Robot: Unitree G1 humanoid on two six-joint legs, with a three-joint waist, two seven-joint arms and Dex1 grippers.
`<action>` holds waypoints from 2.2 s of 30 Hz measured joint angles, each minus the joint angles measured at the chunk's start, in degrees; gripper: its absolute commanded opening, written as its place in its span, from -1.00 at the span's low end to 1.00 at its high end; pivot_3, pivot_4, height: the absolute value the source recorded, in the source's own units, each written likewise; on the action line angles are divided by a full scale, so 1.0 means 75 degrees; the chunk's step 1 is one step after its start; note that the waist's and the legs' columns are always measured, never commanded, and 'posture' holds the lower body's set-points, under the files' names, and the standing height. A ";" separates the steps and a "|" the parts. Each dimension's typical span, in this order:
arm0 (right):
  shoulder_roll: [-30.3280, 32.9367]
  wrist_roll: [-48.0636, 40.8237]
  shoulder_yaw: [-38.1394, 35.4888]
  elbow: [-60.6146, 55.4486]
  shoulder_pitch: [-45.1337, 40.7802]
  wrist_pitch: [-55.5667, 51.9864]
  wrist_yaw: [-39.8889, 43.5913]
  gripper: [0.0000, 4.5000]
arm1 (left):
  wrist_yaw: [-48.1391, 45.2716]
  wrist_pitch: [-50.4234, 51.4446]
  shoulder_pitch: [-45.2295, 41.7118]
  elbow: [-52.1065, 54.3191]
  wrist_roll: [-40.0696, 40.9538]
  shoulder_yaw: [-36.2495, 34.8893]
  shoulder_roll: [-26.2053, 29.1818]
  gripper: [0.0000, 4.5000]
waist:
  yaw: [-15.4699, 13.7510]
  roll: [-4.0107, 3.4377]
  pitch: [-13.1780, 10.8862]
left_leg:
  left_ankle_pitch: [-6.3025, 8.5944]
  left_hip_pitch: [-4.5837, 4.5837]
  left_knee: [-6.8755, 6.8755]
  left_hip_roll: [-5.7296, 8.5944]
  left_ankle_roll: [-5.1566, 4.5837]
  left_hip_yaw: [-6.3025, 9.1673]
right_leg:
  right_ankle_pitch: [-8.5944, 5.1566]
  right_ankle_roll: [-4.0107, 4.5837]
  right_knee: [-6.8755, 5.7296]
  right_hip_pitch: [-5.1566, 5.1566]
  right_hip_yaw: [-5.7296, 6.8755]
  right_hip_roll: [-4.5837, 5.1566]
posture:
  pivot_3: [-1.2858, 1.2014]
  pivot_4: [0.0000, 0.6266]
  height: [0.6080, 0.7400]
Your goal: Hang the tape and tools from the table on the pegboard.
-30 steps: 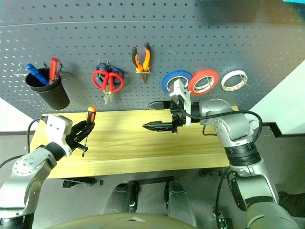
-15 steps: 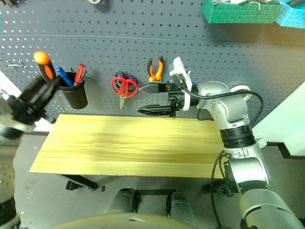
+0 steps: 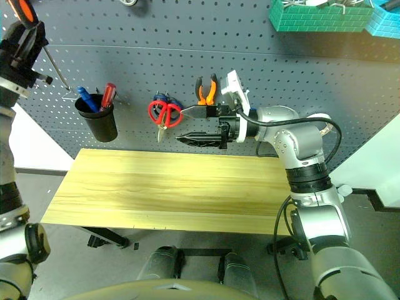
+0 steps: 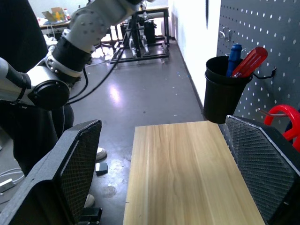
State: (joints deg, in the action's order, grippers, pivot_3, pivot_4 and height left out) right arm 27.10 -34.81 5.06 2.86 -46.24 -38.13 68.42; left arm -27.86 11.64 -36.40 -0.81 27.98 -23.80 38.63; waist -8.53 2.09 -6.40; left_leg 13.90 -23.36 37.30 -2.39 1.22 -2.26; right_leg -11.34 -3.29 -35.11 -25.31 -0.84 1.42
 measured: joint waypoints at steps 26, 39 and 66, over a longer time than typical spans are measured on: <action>0.0183 -0.0040 -0.0422 -0.0424 0.0205 -0.0082 -0.0852 1.00 | 0.0262 -0.1289 0.0475 -0.2236 -0.1011 0.0537 -0.0868 0.99 | 0.0102 -0.0001 -0.0001 | 0.0000 0.0001 0.0006 -0.0006 -0.0001 -0.0006 | -0.0002 0.0004 -0.0010 -0.0002 -0.0010 0.0001 | 0.19 -0.79 1.00; 0.0199 -0.0716 -0.0796 -0.1247 0.0447 -0.0492 -0.1331 1.00 | -0.0605 -0.0273 0.1945 0.1074 0.0571 0.0156 -0.0395 0.99 | 0.0413 -0.0005 -0.0004 | 0.0000 0.0002 -0.0002 -0.0014 -0.0002 -0.0010 | -0.0014 0.0023 -0.0007 -0.0004 -0.0016 0.0004 | 0.18 -0.74 1.00; 0.1049 0.0872 -0.0023 -0.2121 0.4579 0.1083 -0.1609 1.00 | -0.5596 -0.2342 0.4832 -0.0814 -0.0281 0.2124 -0.0467 0.99 | 0.0867 -0.0119 -0.0964 | 0.0008 -0.0096 -0.0016 -0.0055 -0.0019 -0.0066 | -0.0041 0.0060 -0.0014 -0.0159 -0.0071 0.0019 | 0.07 0.00 1.00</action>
State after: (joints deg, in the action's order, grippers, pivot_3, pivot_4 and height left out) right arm 34.97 -28.27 4.89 -13.04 -11.90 -30.01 56.36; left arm -69.83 -5.92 -0.16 -6.92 25.87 -7.87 35.12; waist -2.03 1.20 -13.63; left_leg 13.96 -24.08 37.19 -2.80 1.08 -2.75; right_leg -11.65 -2.84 -35.21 -26.50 -1.37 1.56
